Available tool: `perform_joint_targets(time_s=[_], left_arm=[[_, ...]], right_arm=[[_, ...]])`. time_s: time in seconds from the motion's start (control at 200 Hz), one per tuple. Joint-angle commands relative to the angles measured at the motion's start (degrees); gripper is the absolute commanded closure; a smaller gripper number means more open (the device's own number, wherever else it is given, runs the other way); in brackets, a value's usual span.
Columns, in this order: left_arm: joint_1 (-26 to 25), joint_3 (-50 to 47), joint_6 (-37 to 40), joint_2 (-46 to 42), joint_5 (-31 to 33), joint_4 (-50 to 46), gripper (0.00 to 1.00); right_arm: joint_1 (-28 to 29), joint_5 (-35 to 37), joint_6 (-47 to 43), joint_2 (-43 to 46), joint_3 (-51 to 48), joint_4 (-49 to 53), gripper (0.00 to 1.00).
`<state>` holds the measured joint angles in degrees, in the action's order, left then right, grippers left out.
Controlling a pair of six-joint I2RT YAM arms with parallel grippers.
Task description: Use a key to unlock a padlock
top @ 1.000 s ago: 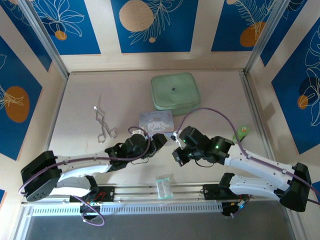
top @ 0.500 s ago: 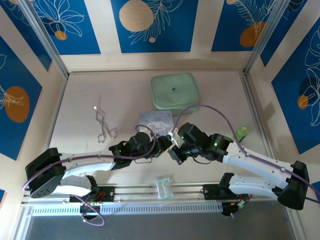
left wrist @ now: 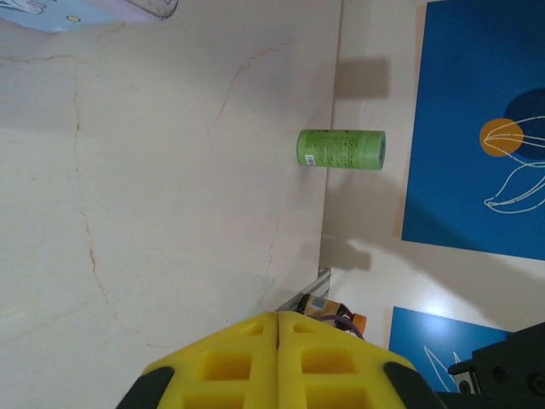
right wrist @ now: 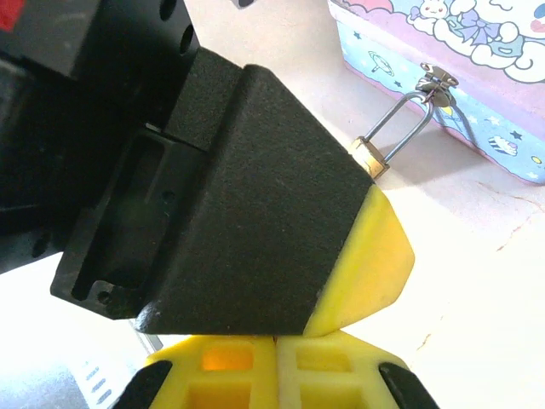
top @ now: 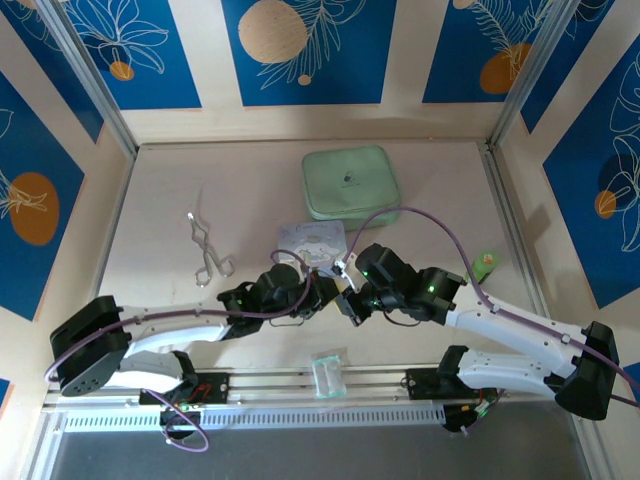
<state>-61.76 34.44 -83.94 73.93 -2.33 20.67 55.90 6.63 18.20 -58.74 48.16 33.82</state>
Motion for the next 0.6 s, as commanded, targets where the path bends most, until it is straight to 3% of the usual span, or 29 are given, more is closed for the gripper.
perform_joint_targets(time_s=[0.0,0.145,0.23,0.34,0.475,0.595], left_arm=[[-0.47,-1.17,0.8,-0.93,0.55,-1.97,1.0],[-0.47,-1.52,1.24,-1.26,1.87,-1.79,1.0],[-0.47,-2.59,0.98,-1.96,4.05,-0.14,1.0],[-0.46,-5.34,-0.34,-3.61,9.27,4.83,1.0],[-0.38,-7.55,1.37,-6.29,15.27,11.23,1.0],[-0.41,-9.05,3.76,-8.17,18.51,18.62,1.0]], right_arm=[[-0.44,1.49,0.13,-0.06,-0.61,-0.99,0.99],[-0.94,0.95,2.05,0.07,-0.83,-1.17,0.94],[-2.45,-1.68,5.6,0.78,-1.57,-2.63,0.6],[-6.36,-8.28,14.53,4.61,-5.31,-9.9,0.33],[-12.75,-21.52,28.95,8.7,-14.31,-30.55,0.33],[-13.54,-23.16,33.92,8.32,-16.7,-39.68,0.38]])
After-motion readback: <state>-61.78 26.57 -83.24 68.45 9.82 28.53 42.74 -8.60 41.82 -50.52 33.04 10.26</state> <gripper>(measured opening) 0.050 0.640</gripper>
